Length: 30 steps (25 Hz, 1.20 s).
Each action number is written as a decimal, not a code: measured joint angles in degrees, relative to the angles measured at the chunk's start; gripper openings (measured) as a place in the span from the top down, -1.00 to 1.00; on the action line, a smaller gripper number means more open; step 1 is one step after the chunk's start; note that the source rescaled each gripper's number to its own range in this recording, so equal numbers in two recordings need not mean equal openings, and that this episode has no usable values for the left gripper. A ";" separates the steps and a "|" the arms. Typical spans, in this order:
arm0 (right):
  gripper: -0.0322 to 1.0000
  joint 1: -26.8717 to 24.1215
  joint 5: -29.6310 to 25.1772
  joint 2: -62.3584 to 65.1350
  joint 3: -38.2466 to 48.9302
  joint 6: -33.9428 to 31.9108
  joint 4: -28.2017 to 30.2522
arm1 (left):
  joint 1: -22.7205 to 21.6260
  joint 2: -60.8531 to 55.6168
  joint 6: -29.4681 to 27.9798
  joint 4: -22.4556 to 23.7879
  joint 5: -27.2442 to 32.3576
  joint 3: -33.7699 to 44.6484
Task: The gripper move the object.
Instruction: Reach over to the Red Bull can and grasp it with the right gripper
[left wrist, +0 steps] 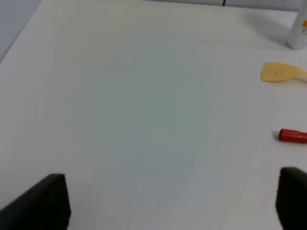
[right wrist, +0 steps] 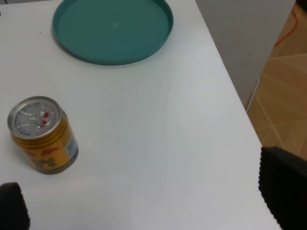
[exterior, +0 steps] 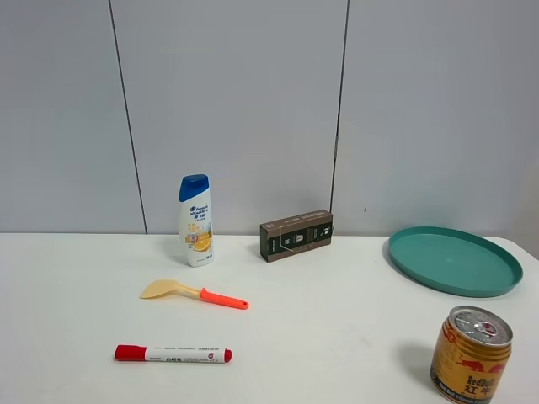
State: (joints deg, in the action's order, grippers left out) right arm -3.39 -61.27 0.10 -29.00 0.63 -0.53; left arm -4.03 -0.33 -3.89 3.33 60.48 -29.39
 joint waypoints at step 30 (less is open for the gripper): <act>-0.72 0.00 0.36 -27.74 -20.42 10.72 -6.90 | 0.00 0.00 0.00 0.00 0.00 0.00</act>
State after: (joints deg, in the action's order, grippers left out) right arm -3.39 -60.91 -27.63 -49.42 11.35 -7.42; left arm -4.03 -0.33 -3.89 3.33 60.48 -29.39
